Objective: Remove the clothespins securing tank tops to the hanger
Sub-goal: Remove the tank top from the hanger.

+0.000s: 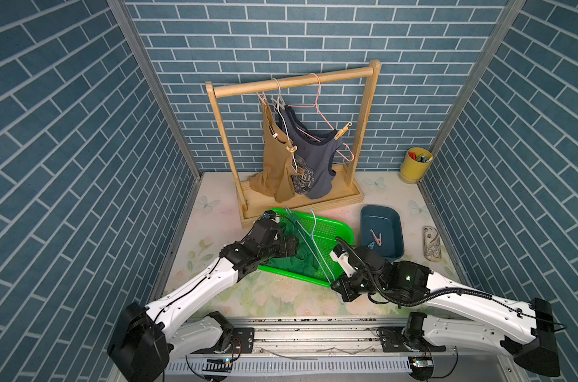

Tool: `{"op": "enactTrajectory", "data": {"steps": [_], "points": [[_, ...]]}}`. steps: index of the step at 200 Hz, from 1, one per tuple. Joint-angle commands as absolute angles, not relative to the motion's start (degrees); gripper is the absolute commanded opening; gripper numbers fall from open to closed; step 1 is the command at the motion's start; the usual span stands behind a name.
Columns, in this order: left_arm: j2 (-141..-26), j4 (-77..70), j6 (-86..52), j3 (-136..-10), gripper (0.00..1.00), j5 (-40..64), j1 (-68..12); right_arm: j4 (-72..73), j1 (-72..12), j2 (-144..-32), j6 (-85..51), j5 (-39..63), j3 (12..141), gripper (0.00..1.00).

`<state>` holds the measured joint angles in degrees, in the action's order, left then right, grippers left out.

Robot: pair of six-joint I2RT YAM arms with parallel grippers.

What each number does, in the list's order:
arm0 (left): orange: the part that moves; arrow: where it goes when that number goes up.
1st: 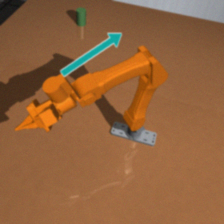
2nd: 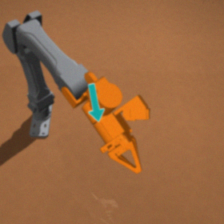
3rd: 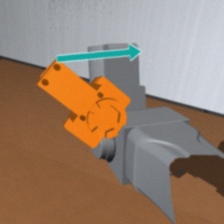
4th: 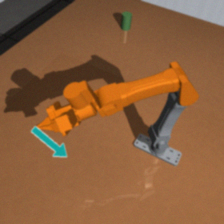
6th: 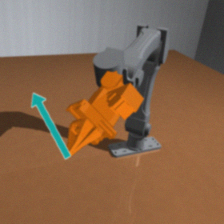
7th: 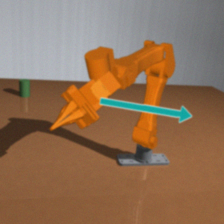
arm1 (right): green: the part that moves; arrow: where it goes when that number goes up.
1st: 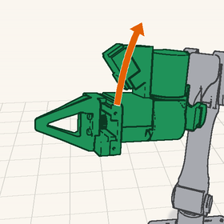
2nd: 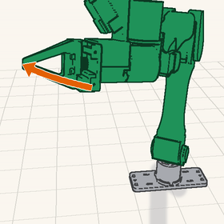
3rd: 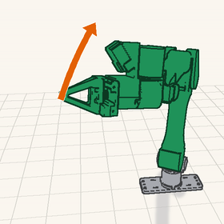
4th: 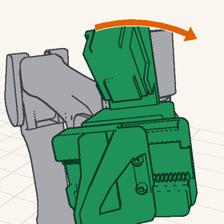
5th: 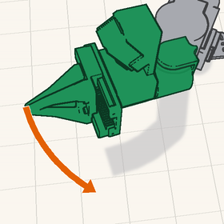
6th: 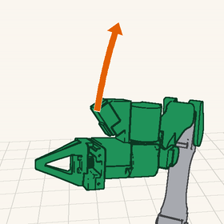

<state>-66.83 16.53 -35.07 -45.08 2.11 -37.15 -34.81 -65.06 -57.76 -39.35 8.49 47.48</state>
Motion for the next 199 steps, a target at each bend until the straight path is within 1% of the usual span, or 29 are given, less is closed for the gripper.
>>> {"op": "enactTrajectory", "data": {"steps": [1, 6, 15, 20, 23, 34, 39, 46, 61, 84, 144, 183, 199], "points": [[-70.2, 11.3, -32.1, -46.0, 0.94, -1.2, -37.4, -33.1, -64.8, -57.8, -42.2, 9.3, 48.5, 0.0], [-70.9, 11.0, -32.3, -46.3, 0.91, -1.9, -37.4, -33.2, -64.8, -57.8, -42.2, 9.3, 48.6, 0.0], [-72.3, 10.5, -32.5, -46.6, 0.79, -2.7, -37.2, -33.3, -64.8, -58.0, -42.2, 9.4, 48.7, 0.0], [-73.0, 10.4, -32.4, -46.9, 0.71, -3.1, -37.1, -33.5, -64.8, -57.8, -42.2, 9.3, 48.7, 0.0], [-73.3, 10.4, -32.4, -47.1, 0.63, -3.6, -37.1, -33.6, -64.8, -57.9, -42.2, 9.4, 48.7, 0.0], [-74.2, 11.7, -33.0, -48.1, 0.4, -5.8, -36.9, -34.1, -64.8, -57.5, -42.3, 9.3, 48.5, 0.0], [-74.3, 12.1, -33.2, -48.4, 0.32, -6.4, -36.7, -34.4, -64.8, -57.1, -42.3, 9.2, 48.3, 0.0], [-74.2, 12.6, -33.1, -48.8, 0.24, -6.8, -36.1, -35.0, -64.8, -56.6, -42.5, 9.2, 48.0, 0.0], [-73.7, 14.0, -33.1, -49.7, 0.12, -7.7, -35.4, -36.3, -64.8, -55.0, -43.2, 8.8, 47.2, 0.0], [-73.5, 16.3, -32.3, -52.0, 0.0, -8.8, -34.5, -37.4, -64.8, -51.8, -44.6, 8.6, 45.4, 0.0], [-76.3, 18.1, -33.0, -56.2, 0.0, -6.1, -29.9, -38.8, -65.6, -51.5, -46.8, 15.1, 43.2, 0.0], [-78.5, 18.6, -33.2, -57.1, 0.0, -4.7, -28.6, -44.9, -66.2, -48.4, -45.7, 14.8, 47.0, 0.0], [-78.5, 18.2, -33.8, -55.8, 0.0, -3.7, -28.2, -48.2, -66.2, -46.0, -45.5, 12.7, 49.9, 0.0]]}}
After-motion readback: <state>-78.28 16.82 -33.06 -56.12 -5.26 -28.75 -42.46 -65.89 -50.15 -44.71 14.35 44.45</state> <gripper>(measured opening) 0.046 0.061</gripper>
